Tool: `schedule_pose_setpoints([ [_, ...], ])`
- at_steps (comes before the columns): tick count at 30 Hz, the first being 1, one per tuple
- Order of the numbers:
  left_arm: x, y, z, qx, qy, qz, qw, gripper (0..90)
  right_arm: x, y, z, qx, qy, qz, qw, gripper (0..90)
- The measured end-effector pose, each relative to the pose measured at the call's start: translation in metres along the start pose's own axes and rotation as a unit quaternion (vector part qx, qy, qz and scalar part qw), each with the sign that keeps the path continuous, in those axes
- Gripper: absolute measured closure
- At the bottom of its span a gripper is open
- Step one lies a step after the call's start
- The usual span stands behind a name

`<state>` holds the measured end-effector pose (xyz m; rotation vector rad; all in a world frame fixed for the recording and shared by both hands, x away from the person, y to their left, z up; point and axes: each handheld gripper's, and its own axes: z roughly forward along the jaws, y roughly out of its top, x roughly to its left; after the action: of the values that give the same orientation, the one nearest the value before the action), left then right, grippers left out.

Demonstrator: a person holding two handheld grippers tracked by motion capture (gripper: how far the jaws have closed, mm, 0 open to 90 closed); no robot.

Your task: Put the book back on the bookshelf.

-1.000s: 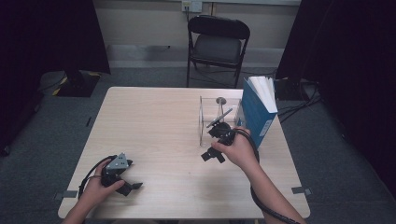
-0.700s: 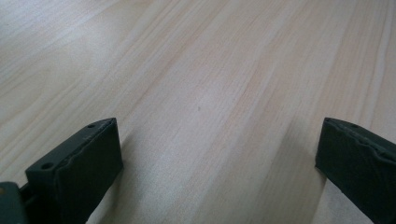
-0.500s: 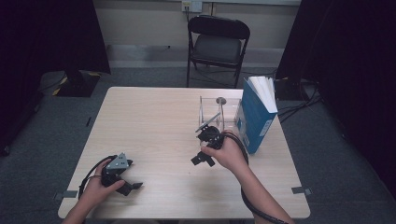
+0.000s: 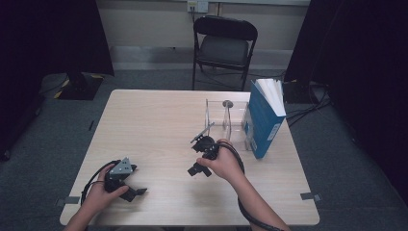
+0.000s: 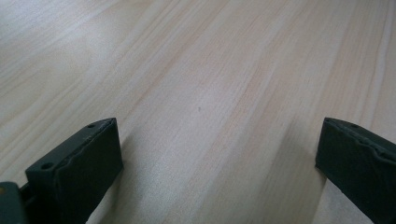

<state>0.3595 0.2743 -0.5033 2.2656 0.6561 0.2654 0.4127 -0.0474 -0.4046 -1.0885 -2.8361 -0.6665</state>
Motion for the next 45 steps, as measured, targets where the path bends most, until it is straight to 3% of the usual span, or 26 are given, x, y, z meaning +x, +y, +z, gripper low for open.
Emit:
schedule_pose_setpoints([
  [13,0.000,0.000,0.000,0.000,0.000,0.000,1.0000,0.0,0.012,-0.002,0.036,0.007,0.013,-0.011,0.9998,18.1],
  [18,0.000,0.000,0.000,0.000,0.000,0.000,1.0000,0.0,0.018,-0.001,0.052,0.011,0.018,-0.022,0.9995,17.9],
  [26,0.000,0.000,0.000,0.000,0.000,0.000,1.0000,0.0,0.028,-0.001,0.070,0.010,0.004,-0.058,0.9983,18.4],
  [29,0.000,0.000,0.000,0.000,0.000,0.000,1.0000,0.0,0.030,-0.003,0.076,0.001,0.006,-0.064,0.9980,17.0],
  [33,0.000,0.000,0.000,0.000,0.000,0.000,1.0000,0.0,0.034,-0.005,0.080,-0.016,-0.007,-0.080,0.9966,15.1],
  [36,0.000,0.000,0.000,0.000,0.000,0.000,1.0000,0.0,0.038,-0.007,0.081,-0.026,-0.019,-0.080,0.9963,13.2],
  [40,0.000,0.000,0.000,0.001,0.000,0.000,1.0000,0.0,0.043,-0.013,0.086,-0.048,-0.048,-0.111,0.9914,11.6],
  [45,0.000,0.000,0.000,0.000,0.000,0.000,1.0000,0.0,0.043,-0.020,0.087,-0.078,-0.053,-0.104,0.9900,11.4],
])
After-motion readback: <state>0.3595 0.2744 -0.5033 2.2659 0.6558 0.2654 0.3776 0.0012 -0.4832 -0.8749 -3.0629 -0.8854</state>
